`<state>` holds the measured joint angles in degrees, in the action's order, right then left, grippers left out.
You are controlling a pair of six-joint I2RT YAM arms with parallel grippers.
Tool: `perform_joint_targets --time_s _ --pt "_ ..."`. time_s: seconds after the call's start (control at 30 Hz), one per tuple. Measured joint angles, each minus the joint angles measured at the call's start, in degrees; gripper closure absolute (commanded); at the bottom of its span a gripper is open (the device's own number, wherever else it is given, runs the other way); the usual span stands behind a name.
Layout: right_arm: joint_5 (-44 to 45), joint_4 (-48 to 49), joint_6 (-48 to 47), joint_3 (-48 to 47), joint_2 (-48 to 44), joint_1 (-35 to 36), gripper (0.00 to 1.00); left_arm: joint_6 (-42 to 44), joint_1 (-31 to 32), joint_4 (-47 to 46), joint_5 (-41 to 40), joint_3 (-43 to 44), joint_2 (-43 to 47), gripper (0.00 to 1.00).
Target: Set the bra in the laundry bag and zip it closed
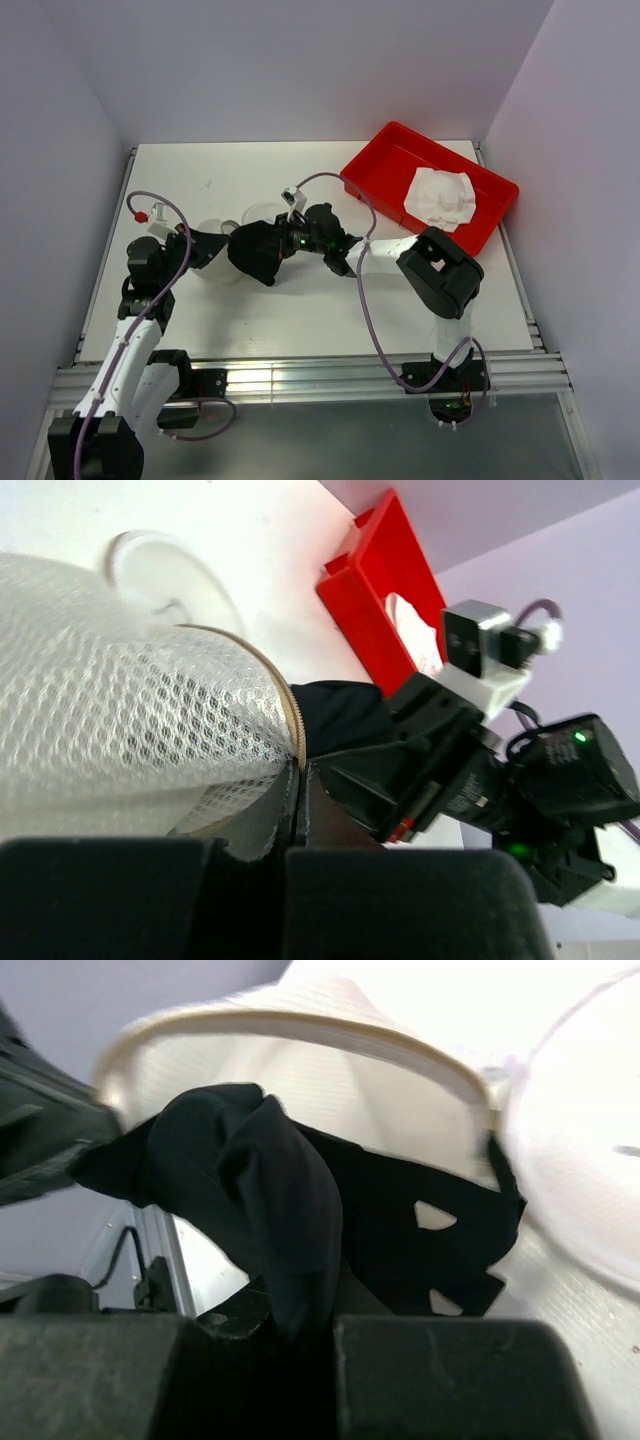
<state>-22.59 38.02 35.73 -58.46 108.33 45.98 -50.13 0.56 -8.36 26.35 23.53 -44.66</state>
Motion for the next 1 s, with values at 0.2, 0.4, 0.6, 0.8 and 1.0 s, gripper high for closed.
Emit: perform_joint_targets --time_s 0.2,0.4,0.6,0.8,1.0 --pt "-0.2 -3.7 -2.4 0.0 0.0 -0.9 1.00 2.1 0.0 1.4 4.1 2.3 -1.2 1.00" --pt "2.3 -10.9 -7.8 -3.3 -0.6 -2.5 1.00 5.7 0.0 6.6 6.7 5.9 -4.5 1.00" --pt "3.8 -12.9 -12.1 -5.4 -2.5 -2.5 1.00 9.3 0.1 10.1 8.6 10.3 -8.3 1.00" --pt "-6.4 -8.2 -10.8 -4.7 -2.0 0.0 1.00 9.7 2.2 8.8 11.0 11.6 -12.4 1.00" --pt "-14.8 0.2 -6.6 -2.2 -1.4 0.5 1.00 10.2 7.8 7.3 14.0 15.3 -15.3 1.00"
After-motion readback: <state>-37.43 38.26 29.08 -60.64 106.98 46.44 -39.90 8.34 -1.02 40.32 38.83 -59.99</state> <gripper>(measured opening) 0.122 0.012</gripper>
